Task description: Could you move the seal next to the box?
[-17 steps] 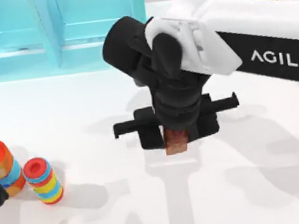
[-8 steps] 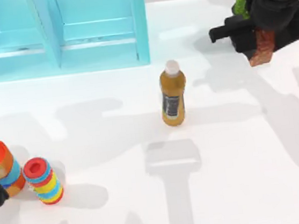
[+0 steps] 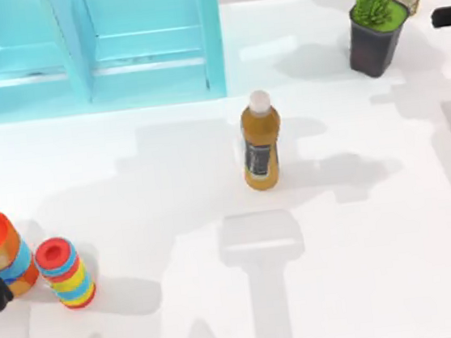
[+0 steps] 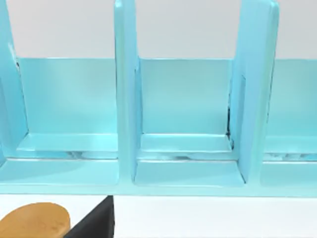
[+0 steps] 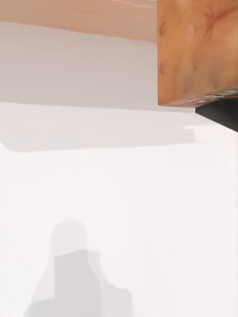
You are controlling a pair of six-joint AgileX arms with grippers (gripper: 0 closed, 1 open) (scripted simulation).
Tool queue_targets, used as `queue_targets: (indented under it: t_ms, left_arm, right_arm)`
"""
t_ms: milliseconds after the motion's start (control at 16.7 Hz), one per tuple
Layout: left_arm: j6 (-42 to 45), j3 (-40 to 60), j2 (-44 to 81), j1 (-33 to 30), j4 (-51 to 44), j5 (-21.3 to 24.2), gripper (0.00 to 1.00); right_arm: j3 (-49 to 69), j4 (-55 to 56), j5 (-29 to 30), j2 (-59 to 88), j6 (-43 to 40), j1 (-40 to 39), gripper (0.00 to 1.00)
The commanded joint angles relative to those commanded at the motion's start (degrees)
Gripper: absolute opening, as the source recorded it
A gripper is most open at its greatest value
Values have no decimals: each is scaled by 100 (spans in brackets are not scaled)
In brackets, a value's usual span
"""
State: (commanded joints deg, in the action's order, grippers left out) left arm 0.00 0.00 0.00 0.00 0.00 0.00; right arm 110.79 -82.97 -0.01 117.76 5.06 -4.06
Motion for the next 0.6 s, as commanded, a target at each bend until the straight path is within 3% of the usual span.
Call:
queue_targets:
  t_ms: [360,600]
  left_arm:
    - [0,0,0,0,0,0,100]
    - [0,0,0,0,0,0,100]
  right_arm:
    - [19,86,-17,-23,-11,-8,0]
    - [148,755,-299,-56,-137,70,0]
